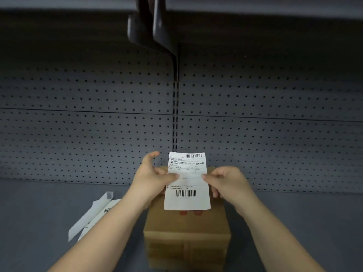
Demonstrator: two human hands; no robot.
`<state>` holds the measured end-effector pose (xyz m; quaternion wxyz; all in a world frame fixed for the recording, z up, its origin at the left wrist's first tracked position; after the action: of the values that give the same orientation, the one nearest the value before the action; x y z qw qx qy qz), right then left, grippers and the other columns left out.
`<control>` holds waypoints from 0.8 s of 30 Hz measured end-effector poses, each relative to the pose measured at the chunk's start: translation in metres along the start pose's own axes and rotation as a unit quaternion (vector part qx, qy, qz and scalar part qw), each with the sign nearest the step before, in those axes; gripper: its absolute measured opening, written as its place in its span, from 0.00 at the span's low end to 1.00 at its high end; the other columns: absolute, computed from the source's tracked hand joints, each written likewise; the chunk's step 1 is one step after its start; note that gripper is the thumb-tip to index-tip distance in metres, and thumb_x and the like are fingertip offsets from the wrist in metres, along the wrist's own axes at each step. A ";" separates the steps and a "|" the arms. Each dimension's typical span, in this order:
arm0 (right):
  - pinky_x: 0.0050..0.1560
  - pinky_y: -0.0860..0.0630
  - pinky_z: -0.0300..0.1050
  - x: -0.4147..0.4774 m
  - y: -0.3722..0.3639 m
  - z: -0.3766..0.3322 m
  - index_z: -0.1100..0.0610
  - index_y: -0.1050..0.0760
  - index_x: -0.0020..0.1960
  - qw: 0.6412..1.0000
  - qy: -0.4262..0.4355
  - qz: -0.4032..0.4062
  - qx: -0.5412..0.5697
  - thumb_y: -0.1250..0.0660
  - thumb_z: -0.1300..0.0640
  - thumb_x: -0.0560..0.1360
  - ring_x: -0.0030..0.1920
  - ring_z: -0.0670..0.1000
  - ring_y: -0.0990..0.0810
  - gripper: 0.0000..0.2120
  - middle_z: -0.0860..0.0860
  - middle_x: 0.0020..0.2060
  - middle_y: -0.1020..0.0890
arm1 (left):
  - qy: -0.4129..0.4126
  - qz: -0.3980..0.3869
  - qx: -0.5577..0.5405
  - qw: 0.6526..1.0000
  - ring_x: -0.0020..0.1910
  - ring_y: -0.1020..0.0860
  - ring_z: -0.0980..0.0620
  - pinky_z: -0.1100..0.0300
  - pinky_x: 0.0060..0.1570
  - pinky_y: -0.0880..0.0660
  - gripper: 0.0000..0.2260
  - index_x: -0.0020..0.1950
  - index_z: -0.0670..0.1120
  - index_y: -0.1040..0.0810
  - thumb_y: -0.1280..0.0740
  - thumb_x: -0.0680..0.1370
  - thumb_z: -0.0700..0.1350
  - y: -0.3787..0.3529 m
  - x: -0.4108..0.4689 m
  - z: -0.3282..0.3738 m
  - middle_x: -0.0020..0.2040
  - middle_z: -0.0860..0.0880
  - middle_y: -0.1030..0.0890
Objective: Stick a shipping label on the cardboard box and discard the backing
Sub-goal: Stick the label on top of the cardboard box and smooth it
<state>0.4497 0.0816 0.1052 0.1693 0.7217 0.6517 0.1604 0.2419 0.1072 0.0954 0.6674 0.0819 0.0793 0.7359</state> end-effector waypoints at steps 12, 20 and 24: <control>0.34 0.32 0.45 0.011 -0.011 0.008 0.66 0.23 0.40 0.992 0.004 0.003 -0.126 0.31 0.51 0.72 0.30 0.51 0.27 0.16 0.55 0.29 0.24 | -0.047 0.015 0.145 0.988 0.39 0.18 0.53 0.59 0.42 0.24 0.37 0.71 0.53 0.37 0.23 0.66 0.46 -0.001 0.006 -0.007 0.38 0.44 0.16; 0.35 0.34 0.45 0.015 -0.018 0.011 0.64 0.22 0.35 0.988 -0.010 -0.019 -0.154 0.32 0.55 0.71 0.30 0.51 0.30 0.12 0.56 0.29 0.27 | -0.032 -0.027 0.180 0.983 0.40 0.18 0.54 0.59 0.45 0.23 0.38 0.73 0.51 0.41 0.26 0.68 0.45 -0.008 0.014 -0.013 0.37 0.45 0.15; 0.33 0.32 0.44 0.015 -0.018 0.012 0.68 0.22 0.38 0.986 -0.016 -0.019 -0.163 0.31 0.55 0.70 0.28 0.51 0.29 0.14 0.56 0.27 0.26 | -0.031 -0.024 0.201 0.979 0.38 0.18 0.54 0.51 0.46 0.20 0.37 0.72 0.53 0.40 0.27 0.68 0.45 -0.008 0.012 -0.015 0.36 0.47 0.16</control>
<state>0.4405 0.0979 0.0861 0.2980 0.6744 0.6278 0.2496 0.2452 0.1198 0.0790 0.6570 0.2358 0.2069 0.6856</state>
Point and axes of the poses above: each hand's wrist, its own x-axis towards the middle knuckle, its own y-axis out of the back of the hand, z = x × y, the point moved 5 cm from there along x, towards the middle knuckle
